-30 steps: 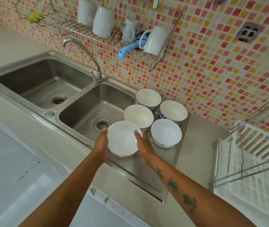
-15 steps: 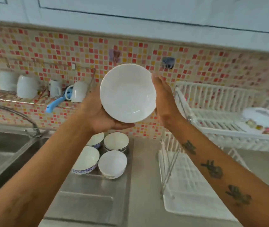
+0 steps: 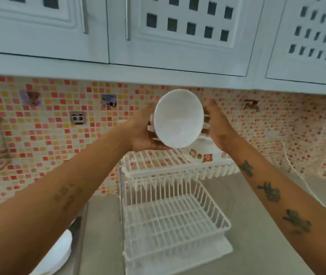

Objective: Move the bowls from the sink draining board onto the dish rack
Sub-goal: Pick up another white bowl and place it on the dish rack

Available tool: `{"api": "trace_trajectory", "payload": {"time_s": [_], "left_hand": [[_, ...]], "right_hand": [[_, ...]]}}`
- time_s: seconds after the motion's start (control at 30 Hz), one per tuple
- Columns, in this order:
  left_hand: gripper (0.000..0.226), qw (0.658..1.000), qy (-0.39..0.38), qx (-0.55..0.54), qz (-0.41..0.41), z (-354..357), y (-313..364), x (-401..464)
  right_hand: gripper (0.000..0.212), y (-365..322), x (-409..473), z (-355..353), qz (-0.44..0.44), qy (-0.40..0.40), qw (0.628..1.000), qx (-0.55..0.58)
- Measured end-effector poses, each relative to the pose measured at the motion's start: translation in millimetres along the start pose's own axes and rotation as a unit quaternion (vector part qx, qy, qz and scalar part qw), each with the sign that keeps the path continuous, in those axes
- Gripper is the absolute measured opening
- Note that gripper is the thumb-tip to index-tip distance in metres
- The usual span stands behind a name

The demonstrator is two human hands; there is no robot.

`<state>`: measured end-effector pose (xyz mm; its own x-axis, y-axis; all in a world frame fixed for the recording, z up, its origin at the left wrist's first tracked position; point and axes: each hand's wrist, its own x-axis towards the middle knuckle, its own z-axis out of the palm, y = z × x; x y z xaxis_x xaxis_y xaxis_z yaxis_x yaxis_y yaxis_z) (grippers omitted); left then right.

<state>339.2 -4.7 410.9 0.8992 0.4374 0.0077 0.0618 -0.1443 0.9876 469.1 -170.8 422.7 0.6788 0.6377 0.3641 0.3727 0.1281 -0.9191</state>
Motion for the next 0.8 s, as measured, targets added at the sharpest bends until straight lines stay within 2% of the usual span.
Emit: {"api": "trace_trajectory", "payload": {"time_s": [0.03, 0.1, 0.2, 0.3, 0.4, 0.5, 0.53, 0.63, 0.8], "left_hand": [[0.073, 0.997, 0.009, -0.07, -0.001, 11.5, 3.2, 4.6], [0.055, 0.997, 0.03, -0.055, 0.036, 32.7, 7.4, 18.2], [0.061, 0.988, 0.09, 0.065, 0.109, 62.2, 7.4, 45.7], [0.065, 0.973, 0.108, 0.131, 0.158, 78.5, -3.6, 69.1], [0.07, 0.958, 0.118, 0.183, 0.185, 92.4, -17.4, 86.8], [0.073, 0.951, 0.126, 0.223, 0.173, 99.9, -30.5, 101.7], [0.073, 0.947, 0.126, 0.236, 0.176, 102.7, -32.9, 103.9], [0.074, 0.939, 0.12, 0.269, 0.176, 109.2, -35.7, 113.9], [0.08, 0.934, 0.101, 0.305, 0.157, 118.4, -41.9, 121.3]], "right_hand": [[0.057, 1.6, 4.7, -12.2, 0.015, 0.007, 1.0, -0.014], [0.062, 5.2, 13.5, -32.0, 0.047, 0.015, 0.998, -0.044], [0.064, 16.9, 26.7, -51.0, 0.069, 0.026, 0.994, -0.077], [0.07, 31.7, 37.5, -54.7, 0.087, 0.043, 0.99, -0.1], [0.06, 50.5, 46.6, -56.1, 0.115, 0.052, 0.986, -0.106], [0.08, 72.2, 53.8, -58.6, 0.145, 0.055, 0.981, -0.112], [0.078, 77.9, 56.1, -59.4, 0.149, 0.058, 0.981, -0.108], [0.054, 90.3, 64.0, -62.5, 0.167, 0.065, 0.98, -0.083], [0.046, 99.6, 71.0, -65.7, 0.219, 0.059, 0.973, -0.048]]}}
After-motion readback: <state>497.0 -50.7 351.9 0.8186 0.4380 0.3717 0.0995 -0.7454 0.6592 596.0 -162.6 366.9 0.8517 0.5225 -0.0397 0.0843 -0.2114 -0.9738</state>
